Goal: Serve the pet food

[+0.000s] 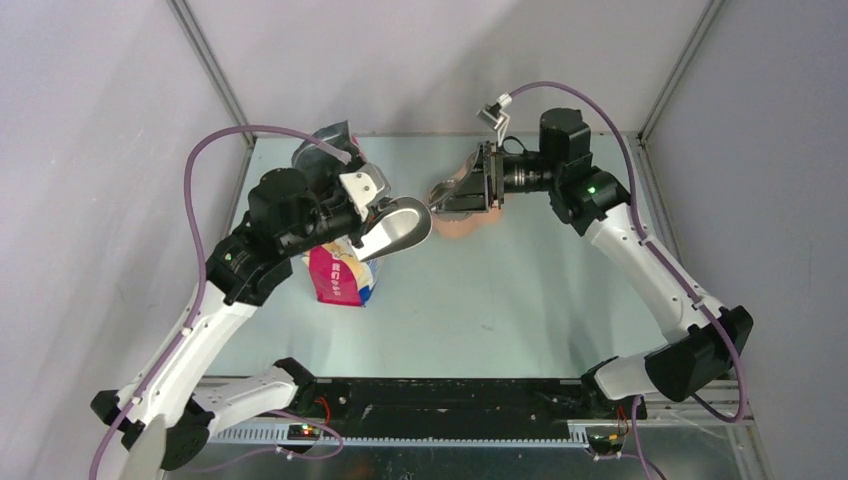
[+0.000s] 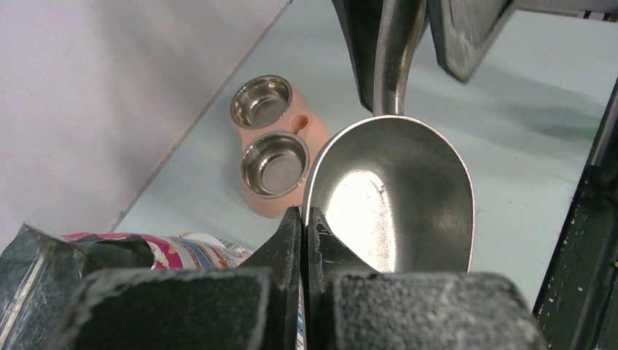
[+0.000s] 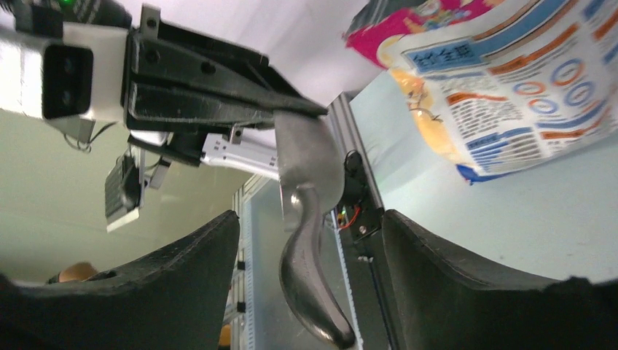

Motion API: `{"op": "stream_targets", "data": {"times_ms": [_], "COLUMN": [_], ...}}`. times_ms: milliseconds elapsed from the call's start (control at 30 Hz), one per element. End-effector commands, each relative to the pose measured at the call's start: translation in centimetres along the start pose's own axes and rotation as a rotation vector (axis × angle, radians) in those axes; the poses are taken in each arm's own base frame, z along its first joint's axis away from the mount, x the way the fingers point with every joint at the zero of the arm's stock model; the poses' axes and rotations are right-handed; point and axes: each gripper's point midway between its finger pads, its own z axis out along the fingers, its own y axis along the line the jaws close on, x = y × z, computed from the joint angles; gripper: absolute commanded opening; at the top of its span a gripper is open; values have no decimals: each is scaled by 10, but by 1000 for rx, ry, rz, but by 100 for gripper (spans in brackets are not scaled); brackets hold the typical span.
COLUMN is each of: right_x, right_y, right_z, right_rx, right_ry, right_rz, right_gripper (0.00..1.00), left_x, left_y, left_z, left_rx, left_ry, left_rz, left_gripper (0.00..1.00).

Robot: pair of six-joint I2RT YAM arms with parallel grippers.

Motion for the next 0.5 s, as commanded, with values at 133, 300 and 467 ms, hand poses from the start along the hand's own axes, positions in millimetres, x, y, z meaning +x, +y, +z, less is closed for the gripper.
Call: {"op": "stream_targets", "data": {"times_ms": [133,300,467], "right_x": [-1,-14,-21], "right_y": [20,20,23], "right_z": [-1,-4,-10], "right_rx": [-39,-1,16], "right_ry": [-27,-92,-124], "right_rz": [-32,-35,-44], "right_gripper": [66,63,62], "left_x": [-25,-22,-19], "left_y": [10,11,14], "left_z": [8,13,17], "left_rx": [-33,-35,-48], "left_ry": [-106,-102,-91], "left_rz": [-34,-57,-67], "left_gripper": [0,0,0]}}
